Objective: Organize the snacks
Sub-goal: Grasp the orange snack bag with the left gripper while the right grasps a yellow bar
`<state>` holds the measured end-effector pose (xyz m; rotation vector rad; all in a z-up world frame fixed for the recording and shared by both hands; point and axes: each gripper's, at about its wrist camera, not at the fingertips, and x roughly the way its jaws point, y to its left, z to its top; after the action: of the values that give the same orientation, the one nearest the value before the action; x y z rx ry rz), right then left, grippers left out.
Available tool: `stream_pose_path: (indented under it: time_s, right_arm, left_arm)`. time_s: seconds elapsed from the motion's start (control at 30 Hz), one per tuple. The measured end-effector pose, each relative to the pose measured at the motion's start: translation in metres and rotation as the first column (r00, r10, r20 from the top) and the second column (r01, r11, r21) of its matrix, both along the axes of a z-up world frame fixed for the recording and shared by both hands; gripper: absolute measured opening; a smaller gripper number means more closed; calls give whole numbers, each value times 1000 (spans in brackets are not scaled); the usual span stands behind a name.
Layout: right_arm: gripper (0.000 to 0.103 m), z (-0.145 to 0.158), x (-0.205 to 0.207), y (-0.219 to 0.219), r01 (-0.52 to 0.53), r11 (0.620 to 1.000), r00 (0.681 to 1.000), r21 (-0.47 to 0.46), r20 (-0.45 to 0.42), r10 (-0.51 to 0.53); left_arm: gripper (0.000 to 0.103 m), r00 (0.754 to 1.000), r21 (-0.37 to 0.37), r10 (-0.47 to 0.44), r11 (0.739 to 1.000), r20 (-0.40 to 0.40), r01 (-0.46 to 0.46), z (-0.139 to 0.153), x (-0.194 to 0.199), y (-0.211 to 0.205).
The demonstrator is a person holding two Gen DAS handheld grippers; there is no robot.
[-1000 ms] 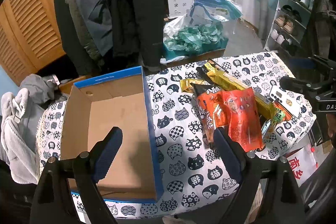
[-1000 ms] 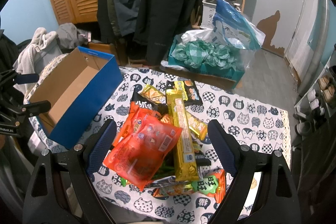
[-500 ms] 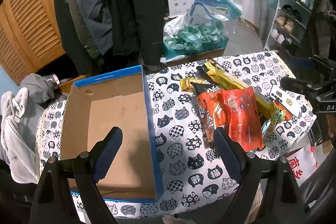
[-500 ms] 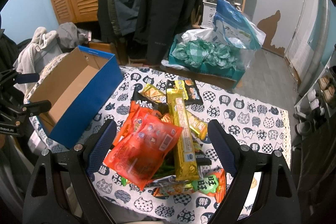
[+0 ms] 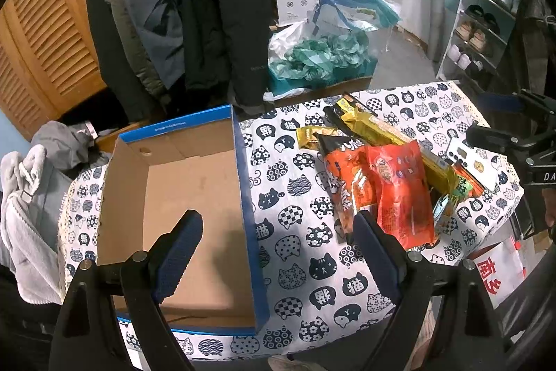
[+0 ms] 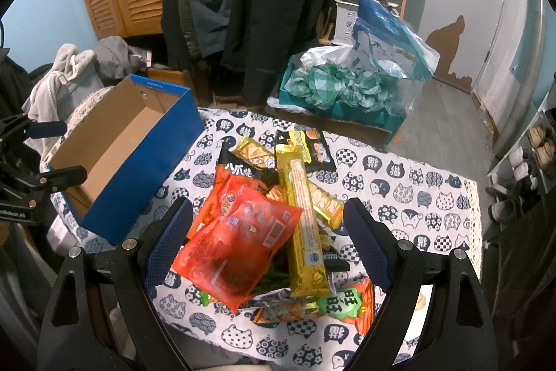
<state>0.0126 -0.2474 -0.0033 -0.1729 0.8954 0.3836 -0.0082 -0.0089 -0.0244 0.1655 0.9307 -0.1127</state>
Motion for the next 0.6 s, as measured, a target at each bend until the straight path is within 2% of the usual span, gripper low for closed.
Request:
stream_pose_path:
  time_s: [0.3,0.6]
  right_arm:
    - [87,-8,2,-18,52,999,998,-12,-23,-52]
    - [87,-13,10,-44,106,994,993,-21,-44,-107]
  left_arm:
    - [90,999,6,17,1000,-45,-17,-12,2,-7]
    - [90,984,-34,5,999,-181,-11,-29,24,-43]
